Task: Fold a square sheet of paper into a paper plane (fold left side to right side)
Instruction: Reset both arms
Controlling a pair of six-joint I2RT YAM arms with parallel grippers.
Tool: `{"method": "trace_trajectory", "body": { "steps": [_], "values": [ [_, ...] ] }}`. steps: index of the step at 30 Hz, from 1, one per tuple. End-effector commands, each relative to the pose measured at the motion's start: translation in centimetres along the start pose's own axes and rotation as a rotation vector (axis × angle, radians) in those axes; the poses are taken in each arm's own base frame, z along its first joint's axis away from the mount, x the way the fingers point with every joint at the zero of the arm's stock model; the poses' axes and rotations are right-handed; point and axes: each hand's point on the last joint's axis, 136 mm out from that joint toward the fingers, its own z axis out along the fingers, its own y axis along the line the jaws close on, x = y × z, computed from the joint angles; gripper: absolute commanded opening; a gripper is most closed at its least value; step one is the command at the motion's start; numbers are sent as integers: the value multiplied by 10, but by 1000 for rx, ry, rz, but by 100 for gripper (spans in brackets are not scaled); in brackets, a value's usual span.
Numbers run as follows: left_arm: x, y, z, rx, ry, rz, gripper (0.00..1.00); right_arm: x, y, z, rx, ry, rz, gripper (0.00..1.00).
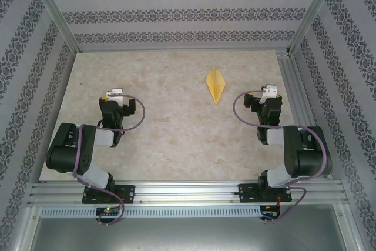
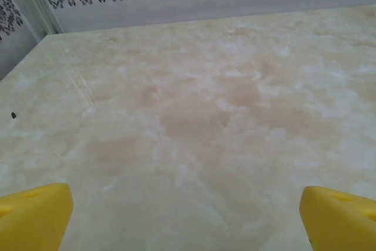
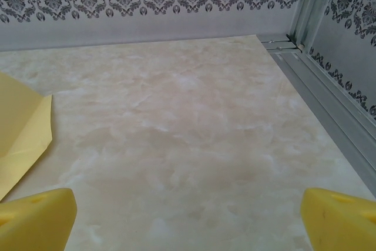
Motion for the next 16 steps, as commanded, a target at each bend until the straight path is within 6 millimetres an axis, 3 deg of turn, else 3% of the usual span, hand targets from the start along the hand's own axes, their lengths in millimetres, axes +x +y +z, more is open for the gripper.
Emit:
{"method": "trace_trajectory", "body": {
  "steps": [1,16],
  "values": [
    [-6,-4,1,33,-16,-27,100,-14,4,-1,-19,-53,6,98],
    [-6,-11,2,72,-7,-12,100,-14,6,-1,-8,-49,-4,98]
  ]
}}
